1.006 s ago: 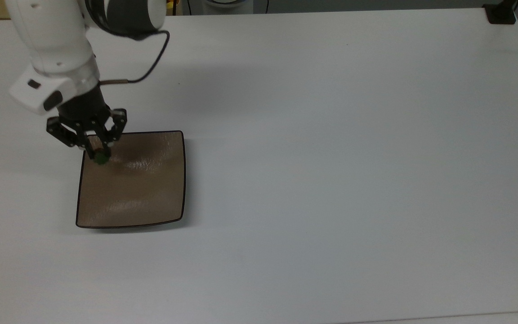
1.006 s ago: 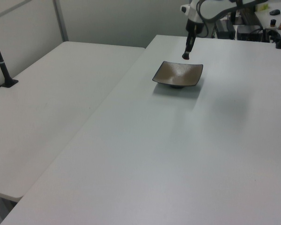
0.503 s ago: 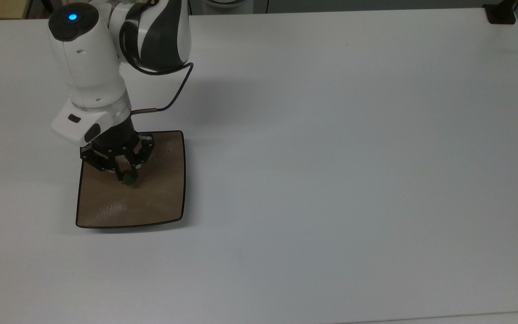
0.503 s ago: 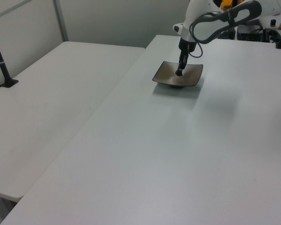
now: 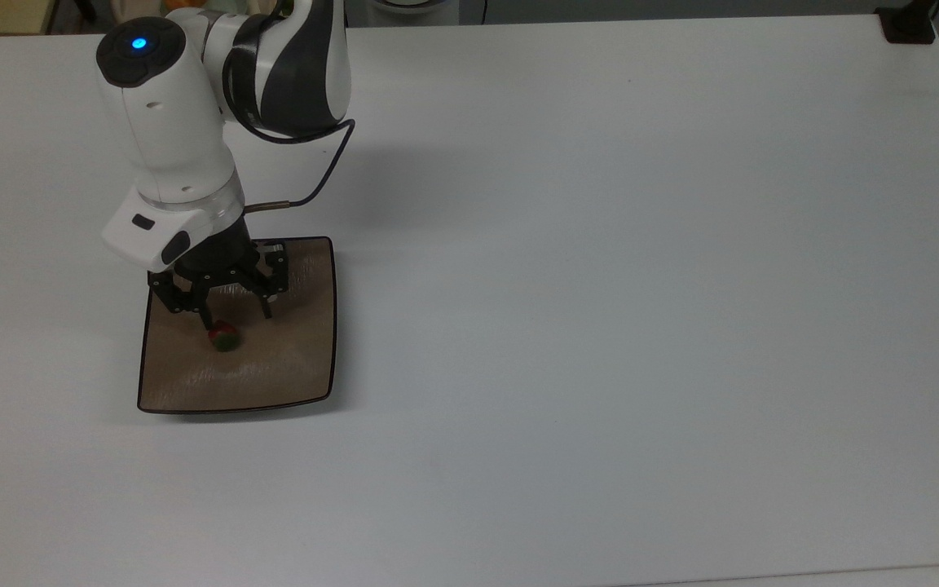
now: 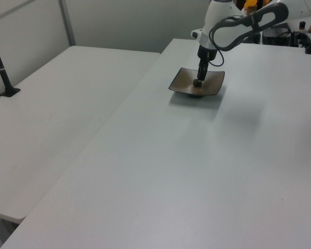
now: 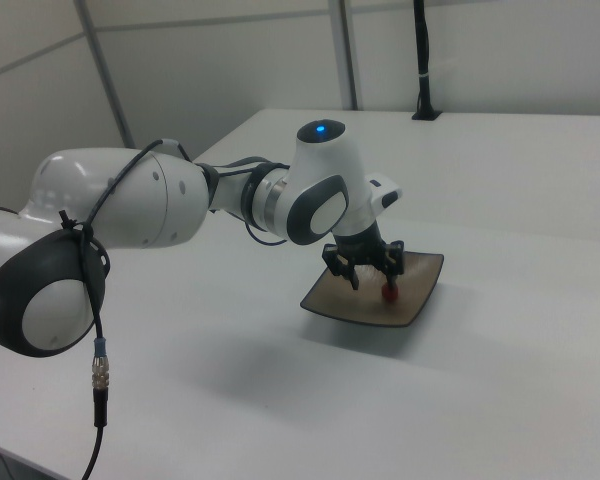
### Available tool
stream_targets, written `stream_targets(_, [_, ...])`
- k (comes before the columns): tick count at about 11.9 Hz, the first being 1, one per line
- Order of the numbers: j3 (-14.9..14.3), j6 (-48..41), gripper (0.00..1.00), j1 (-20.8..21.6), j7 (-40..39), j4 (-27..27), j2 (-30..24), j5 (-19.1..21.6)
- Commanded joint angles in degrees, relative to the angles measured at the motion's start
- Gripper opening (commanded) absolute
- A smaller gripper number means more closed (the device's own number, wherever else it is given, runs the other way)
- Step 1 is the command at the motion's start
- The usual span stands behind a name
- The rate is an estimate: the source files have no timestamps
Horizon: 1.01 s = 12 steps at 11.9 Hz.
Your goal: Strawberries on a ceramic plate
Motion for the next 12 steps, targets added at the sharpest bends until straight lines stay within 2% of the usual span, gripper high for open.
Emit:
stream_targets(1, [-0.7, 0.3, 1.00, 0.9, 0.4, -1.4, -3.2, 1.3])
stream_targets(3, [-1.1, -2.7, 1.00, 0.7, 0.7, -1.4, -6.5, 1.3])
stream_targets(7, [-1.5, -20.2, 1.00, 0.2, 9.2, -0.8, -17.8, 0.9])
stream_targets(9, [-1.5, -28.7, 1.00, 0.3, 10.1, -0.9, -23.3, 1.0])
stream_targets(12, [-1.4, -38.5, 1.00, 0.8, 16.1, -0.9, -29.2, 1.2])
